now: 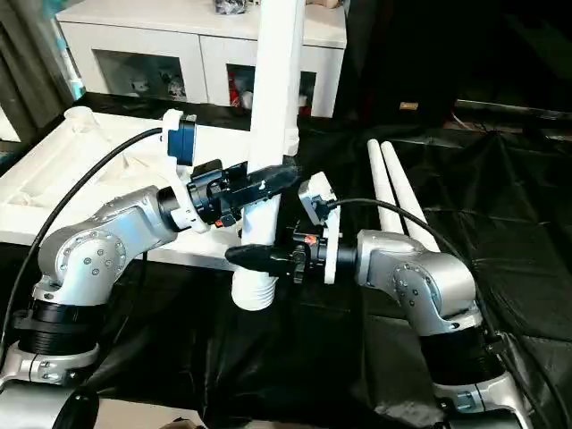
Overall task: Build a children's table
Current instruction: Pick table leg
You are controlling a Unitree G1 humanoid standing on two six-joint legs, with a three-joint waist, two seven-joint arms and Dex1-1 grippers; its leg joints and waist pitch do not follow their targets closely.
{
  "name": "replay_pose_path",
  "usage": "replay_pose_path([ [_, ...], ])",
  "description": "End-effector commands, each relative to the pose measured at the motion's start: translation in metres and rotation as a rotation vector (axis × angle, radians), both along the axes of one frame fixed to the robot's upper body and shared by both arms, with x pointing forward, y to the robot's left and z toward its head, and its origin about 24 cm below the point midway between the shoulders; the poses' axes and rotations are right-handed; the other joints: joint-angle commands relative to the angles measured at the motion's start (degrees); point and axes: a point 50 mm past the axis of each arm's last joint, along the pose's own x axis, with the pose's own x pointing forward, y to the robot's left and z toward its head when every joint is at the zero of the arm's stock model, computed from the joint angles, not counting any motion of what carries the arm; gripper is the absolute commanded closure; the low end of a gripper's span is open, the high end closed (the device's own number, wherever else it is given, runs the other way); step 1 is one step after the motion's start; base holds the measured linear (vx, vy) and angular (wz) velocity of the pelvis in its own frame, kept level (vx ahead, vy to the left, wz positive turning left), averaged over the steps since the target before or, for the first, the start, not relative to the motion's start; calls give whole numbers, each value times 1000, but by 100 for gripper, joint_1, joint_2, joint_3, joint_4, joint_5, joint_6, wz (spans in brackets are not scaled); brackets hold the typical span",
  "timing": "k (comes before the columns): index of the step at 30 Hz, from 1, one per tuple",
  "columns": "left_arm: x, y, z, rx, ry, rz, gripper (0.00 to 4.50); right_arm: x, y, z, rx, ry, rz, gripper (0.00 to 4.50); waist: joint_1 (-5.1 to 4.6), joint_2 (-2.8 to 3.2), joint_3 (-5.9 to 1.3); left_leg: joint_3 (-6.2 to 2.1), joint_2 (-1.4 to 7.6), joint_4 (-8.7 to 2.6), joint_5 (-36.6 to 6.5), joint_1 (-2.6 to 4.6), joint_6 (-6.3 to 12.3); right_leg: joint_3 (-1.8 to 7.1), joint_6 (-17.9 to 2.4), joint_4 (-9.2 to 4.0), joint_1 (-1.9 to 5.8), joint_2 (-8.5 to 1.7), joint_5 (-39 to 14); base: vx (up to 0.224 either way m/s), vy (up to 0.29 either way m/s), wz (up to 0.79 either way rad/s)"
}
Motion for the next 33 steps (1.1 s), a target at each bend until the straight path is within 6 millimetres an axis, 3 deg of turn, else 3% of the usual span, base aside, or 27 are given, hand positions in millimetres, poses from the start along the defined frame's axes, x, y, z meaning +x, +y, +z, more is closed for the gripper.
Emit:
replay_pose_path([
  [1,-3,-2,7,-6,-35,-26,265,0,-1,1,-22,-3,1,191,-6,-61,-415,7,90,-360,-946,95,36,226,-936,-402,293,-279,-1261,0,0,0],
  [15,-5,-6,6,-20,-27,-39,265,0,1,-4,-22,28,-13,191,-14,-59,-418,7,89,-356,-956,100,32,224,-954,-399,294,-272,-1249,0,0,0],
  [22,-5,-6,5,-20,-27,-38,265,0,1,-5,-15,35,-9,251,-9,-73,-418,9,91,-354,-919,95,42,226,-925,-399,294,-277,-1272,0,0,0],
  [32,-2,-1,3,-54,13,-20,265,2,2,-5,-11,32,-9,258,-7,-83,-421,13,89,-347,-888,90,43,227,-943,-381,297,-279,-1219,0,0,0],
  [33,-1,0,3,-70,37,-21,230,2,2,-5,-11,30,-10,258,-10,-86,-419,15,87,-345,-903,89,38,226,-955,-382,297,-279,-1231,0,0,0],
])
